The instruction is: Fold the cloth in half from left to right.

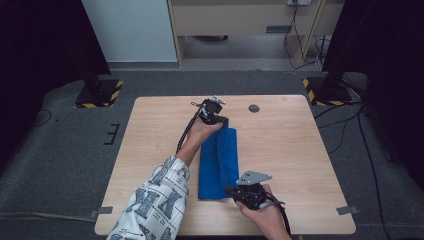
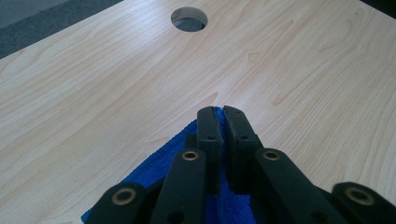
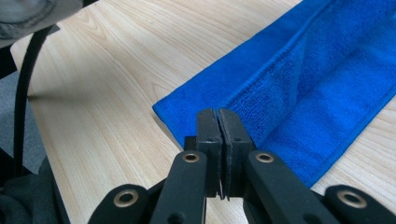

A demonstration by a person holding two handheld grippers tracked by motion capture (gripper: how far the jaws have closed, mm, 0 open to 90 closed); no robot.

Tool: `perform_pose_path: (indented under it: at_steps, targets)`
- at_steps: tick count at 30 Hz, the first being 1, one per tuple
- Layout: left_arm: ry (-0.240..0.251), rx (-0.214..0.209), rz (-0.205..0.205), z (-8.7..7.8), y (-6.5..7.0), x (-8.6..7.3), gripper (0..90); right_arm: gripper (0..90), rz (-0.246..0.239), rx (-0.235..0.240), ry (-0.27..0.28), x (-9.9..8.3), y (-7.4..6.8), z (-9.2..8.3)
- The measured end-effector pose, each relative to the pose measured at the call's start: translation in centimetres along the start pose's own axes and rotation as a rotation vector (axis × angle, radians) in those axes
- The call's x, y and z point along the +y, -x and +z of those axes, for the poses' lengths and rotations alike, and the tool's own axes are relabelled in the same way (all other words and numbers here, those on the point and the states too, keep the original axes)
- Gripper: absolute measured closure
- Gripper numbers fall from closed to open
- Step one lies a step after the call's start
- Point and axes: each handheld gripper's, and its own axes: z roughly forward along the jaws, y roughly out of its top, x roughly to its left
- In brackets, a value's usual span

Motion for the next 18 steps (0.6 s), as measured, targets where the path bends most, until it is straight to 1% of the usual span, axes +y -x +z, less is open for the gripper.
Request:
perform_pose_path:
  at_steps: [2, 3, 5, 8, 10, 13, 18]
  targets:
    - [0.001, 0.002, -0.003, 0.3, 0.1, 0.0, 85.4, 88.4, -0.003, -0.007, -0.003, -0.1, 0.0, -0.1]
    - [-0.003, 0.005, 0.001, 0.4, 0.1, -0.1, 85.2, 88.3, 0.0, -0.009, -0.005, -0.2, 0.1, -0.1]
    - [-0.014, 0.005, -0.006, 0.9, 0.1, -0.2, 84.7, 88.2, 0.009, -0.02, -0.019, -0.6, 0.4, 0.1]
    - [-0.007, -0.009, -0.014, 1.5, 0.2, -0.5, 84.0, 88.2, 0.034, -0.03, -0.045, -1.3, 1.2, 0.6]
    - [-0.015, -0.012, -0.017, 1.8, 0.2, -0.6, 83.9, 88.2, 0.048, -0.032, -0.057, -1.8, 1.4, 0.8]
    - [-0.027, -0.014, -0.019, 2.2, 0.3, -0.9, 84.3, 88.1, 0.056, -0.026, -0.069, -2.1, 1.3, 1.0]
    - [-0.02, -0.02, -0.028, 2.3, 0.5, -1.0, 84.4, 88.2, 0.065, -0.012, -0.06, -2.0, 1.1, 0.6]
